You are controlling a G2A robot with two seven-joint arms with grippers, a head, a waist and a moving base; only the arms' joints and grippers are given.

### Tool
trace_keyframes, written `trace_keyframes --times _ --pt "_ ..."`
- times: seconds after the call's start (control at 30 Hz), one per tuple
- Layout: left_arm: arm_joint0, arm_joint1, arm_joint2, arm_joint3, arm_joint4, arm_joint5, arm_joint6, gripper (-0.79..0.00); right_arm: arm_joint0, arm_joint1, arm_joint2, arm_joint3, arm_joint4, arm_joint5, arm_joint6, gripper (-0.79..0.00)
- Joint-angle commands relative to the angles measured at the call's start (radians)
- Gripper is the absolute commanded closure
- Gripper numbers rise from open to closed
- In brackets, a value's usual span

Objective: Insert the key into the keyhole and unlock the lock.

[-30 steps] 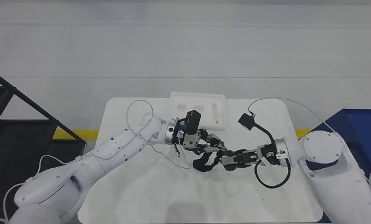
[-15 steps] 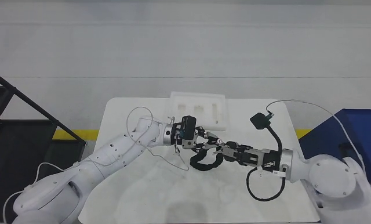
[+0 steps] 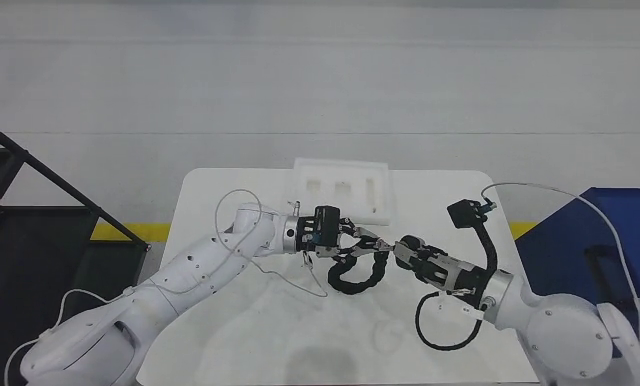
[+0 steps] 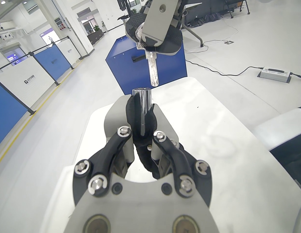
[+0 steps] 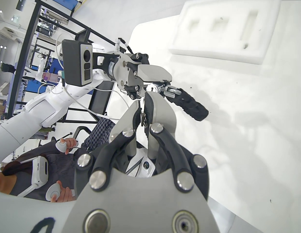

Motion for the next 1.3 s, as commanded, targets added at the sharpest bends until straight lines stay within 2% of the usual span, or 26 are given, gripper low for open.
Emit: trace_keyframes --times 0.0,0.53,1.27 --pt "0.009 0.003 -0.013 -0.013 -0.009 -0.009 -0.030 0.000 -0.005 0.001 -0.003 -0.006 -0.022 0.004 -0.009 0.000" --pt "0.056 0.020 -0.104 -0.101 -0.038 -0.073 -0.219 0.000 -0.005 0.003 -0.032 -0.012 -0.110 -0.018 -0.030 0.000" --pt "0.078 0.004 -0.142 -0.109 -0.017 -0.121 -0.231 0.000 0.000 0.005 -0.021 -0.012 -0.102 -0.008 -0.008 0.000"
